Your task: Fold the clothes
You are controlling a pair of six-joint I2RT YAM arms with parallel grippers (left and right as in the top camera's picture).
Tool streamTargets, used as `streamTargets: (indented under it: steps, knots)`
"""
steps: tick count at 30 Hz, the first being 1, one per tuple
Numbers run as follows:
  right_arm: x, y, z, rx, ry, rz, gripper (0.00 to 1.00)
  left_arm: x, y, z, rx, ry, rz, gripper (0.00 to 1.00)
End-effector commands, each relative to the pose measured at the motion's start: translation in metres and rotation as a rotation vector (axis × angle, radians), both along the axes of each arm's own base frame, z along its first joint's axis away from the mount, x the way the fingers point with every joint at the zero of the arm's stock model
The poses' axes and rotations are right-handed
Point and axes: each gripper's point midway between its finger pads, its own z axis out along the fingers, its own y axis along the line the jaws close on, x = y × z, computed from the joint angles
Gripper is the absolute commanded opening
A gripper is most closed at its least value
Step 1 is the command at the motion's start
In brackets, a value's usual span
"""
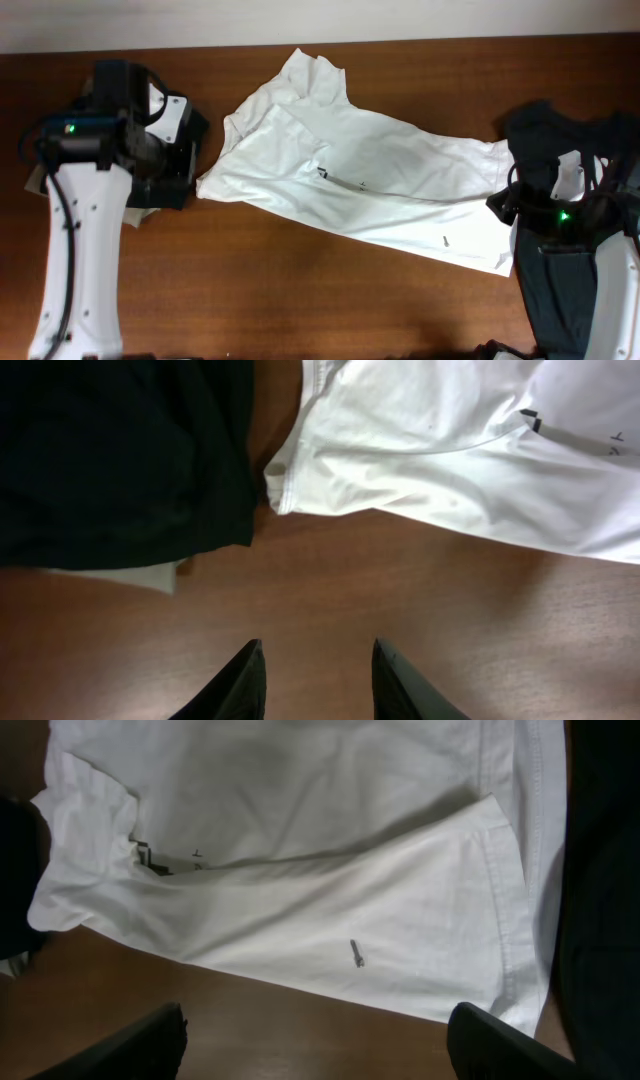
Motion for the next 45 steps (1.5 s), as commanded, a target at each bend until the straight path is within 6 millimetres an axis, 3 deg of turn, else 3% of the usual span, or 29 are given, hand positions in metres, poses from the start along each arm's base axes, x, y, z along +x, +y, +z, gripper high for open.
streamTargets:
  steps: [1, 2, 3, 4, 5, 6, 8, 12, 13, 15, 20, 25, 31, 37, 40, 42, 45]
  knots:
    - [-0.004, 0.007, 0.027, -0.035, -0.101, 0.028, 0.88, -0.023, 0.004, 0.041, 0.019, -0.126, 0.004, 0.35]
    - [-0.005, 0.008, 0.032, -0.048, -0.122, 0.028, 0.88, -0.029, 0.003, 0.05, 0.019, -0.154, 0.004, 0.35]
    - [-0.008, 0.009, 0.04, -0.065, -0.152, 0.027, 0.88, -0.035, 0.0, 0.062, 0.003, -0.204, -0.004, 0.49]
    - [-0.009, 0.01, 0.042, -0.067, -0.159, 0.021, 0.88, -0.037, -0.009, 0.07, -0.046, -0.237, -0.029, 0.77]
    - [-0.009, 0.01, 0.043, -0.061, -0.158, 0.009, 0.86, -0.038, -0.023, 0.079, -0.115, -0.271, -0.068, 0.97]
    - [-0.009, 0.01, 0.042, -0.05, -0.149, -0.002, 0.84, -0.037, -0.035, 0.086, -0.176, -0.299, -0.103, 0.99]
    - [-0.007, 0.009, 0.037, -0.037, -0.126, -0.003, 0.7, -0.031, -0.038, 0.088, -0.192, -0.315, -0.114, 0.99]
    - [-0.01, 0.011, 0.033, -0.025, -0.101, 0.001, 0.69, -0.028, -0.034, 0.083, -0.171, -0.301, -0.101, 0.99]
    - [-0.012, 0.012, 0.034, -0.03, -0.107, 0.008, 0.58, -0.028, -0.027, 0.081, -0.136, -0.296, -0.081, 0.99]
    - [-0.017, 0.018, 0.041, -0.047, -0.148, 0.061, 0.57, -0.032, -0.016, 0.076, -0.079, -0.273, -0.048, 0.99]
    - [-0.024, 0.023, 0.059, -0.099, -0.229, 0.081, 0.55, -0.034, -0.016, 0.074, -0.102, -0.255, -0.008, 0.99]
    - [-0.012, 0.016, 0.046, -0.045, -0.173, 0.038, 0.22, -0.025, -0.016, 0.069, -0.101, -0.247, -0.008, 0.98]
    - [-0.008, 0.014, 0.038, -0.021, -0.138, 0.029, 0.04, -0.015, -0.016, 0.048, -0.102, -0.167, -0.004, 0.93]
    - [-0.007, 0.019, 0.041, 0.007, -0.153, 0.041, 0.04, -0.014, -0.016, 0.047, -0.102, -0.163, -0.004, 0.91]
    - [-0.006, 0.018, 0.042, 0.003, -0.159, 0.04, 0.08, -0.013, -0.018, 0.048, -0.11, -0.171, -0.008, 0.91]
    - [-0.004, 0.017, 0.041, 0.003, -0.159, 0.03, 0.45, -0.005, -0.025, 0.054, -0.146, -0.206, -0.033, 0.92]
    - [0.002, 0.007, 0.04, -0.019, -0.152, -0.025, 0.64, 0.016, -0.031, 0.053, -0.134, -0.252, -0.09, 0.99]
